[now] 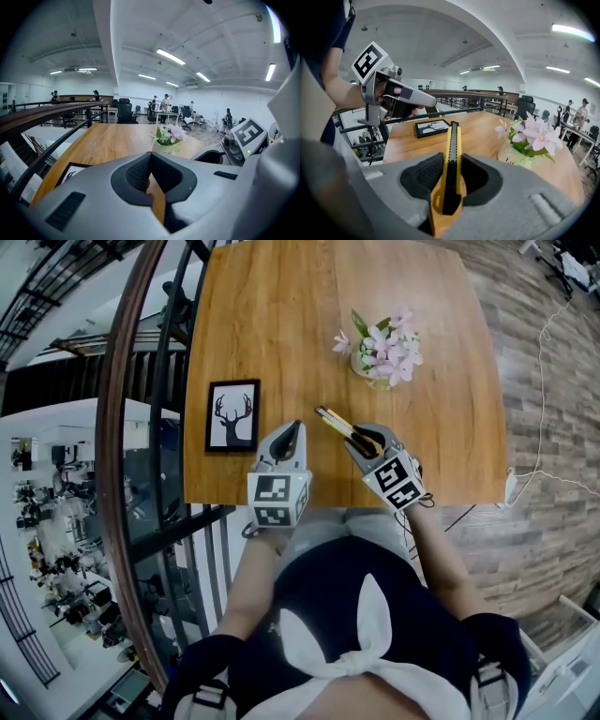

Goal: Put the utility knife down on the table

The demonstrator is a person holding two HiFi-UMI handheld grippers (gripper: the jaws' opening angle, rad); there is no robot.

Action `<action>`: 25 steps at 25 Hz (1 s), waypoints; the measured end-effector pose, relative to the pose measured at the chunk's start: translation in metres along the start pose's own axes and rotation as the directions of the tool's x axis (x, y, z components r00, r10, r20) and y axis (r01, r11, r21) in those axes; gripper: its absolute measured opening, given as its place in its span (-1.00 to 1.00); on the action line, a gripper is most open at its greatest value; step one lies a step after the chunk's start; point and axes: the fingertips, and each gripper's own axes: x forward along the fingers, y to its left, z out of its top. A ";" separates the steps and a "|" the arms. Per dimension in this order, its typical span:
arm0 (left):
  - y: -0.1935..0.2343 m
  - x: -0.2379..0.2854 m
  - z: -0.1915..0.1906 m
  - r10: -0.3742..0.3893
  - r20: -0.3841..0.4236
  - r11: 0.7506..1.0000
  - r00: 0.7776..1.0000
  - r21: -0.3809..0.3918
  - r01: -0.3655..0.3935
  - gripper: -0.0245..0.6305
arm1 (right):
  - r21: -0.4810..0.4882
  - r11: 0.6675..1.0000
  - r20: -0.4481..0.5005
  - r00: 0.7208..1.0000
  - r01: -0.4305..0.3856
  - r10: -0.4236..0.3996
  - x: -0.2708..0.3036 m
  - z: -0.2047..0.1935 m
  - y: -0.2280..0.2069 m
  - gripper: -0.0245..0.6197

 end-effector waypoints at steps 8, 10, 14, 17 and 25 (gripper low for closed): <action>0.005 0.003 -0.003 0.007 -0.015 1.000 1.000 -0.007 -0.007 -0.90 | -0.024 1.000 -0.053 0.998 -0.017 0.016 0.012 -0.014 -0.001 -0.56; 0.006 0.004 -0.005 0.007 -0.018 1.000 1.000 -0.008 -0.007 -0.90 | -0.010 1.000 -0.058 0.998 -0.027 0.026 0.016 -0.019 0.001 -0.56; 0.008 0.006 -0.006 0.004 -0.022 1.000 1.000 -0.013 -0.004 -0.90 | 0.008 0.999 -0.086 0.995 -0.048 0.048 0.025 -0.031 0.005 -0.56; 0.008 0.008 -0.006 0.001 -0.023 1.000 1.000 -0.016 -0.002 -0.90 | 0.007 0.998 -0.113 0.992 -0.057 0.058 0.030 -0.039 0.006 -0.56; 0.010 0.009 -0.009 -0.005 -0.029 1.000 1.000 -0.016 0.005 -0.90 | -0.003 0.997 -0.167 0.983 -0.071 0.069 0.041 -0.060 0.008 -0.56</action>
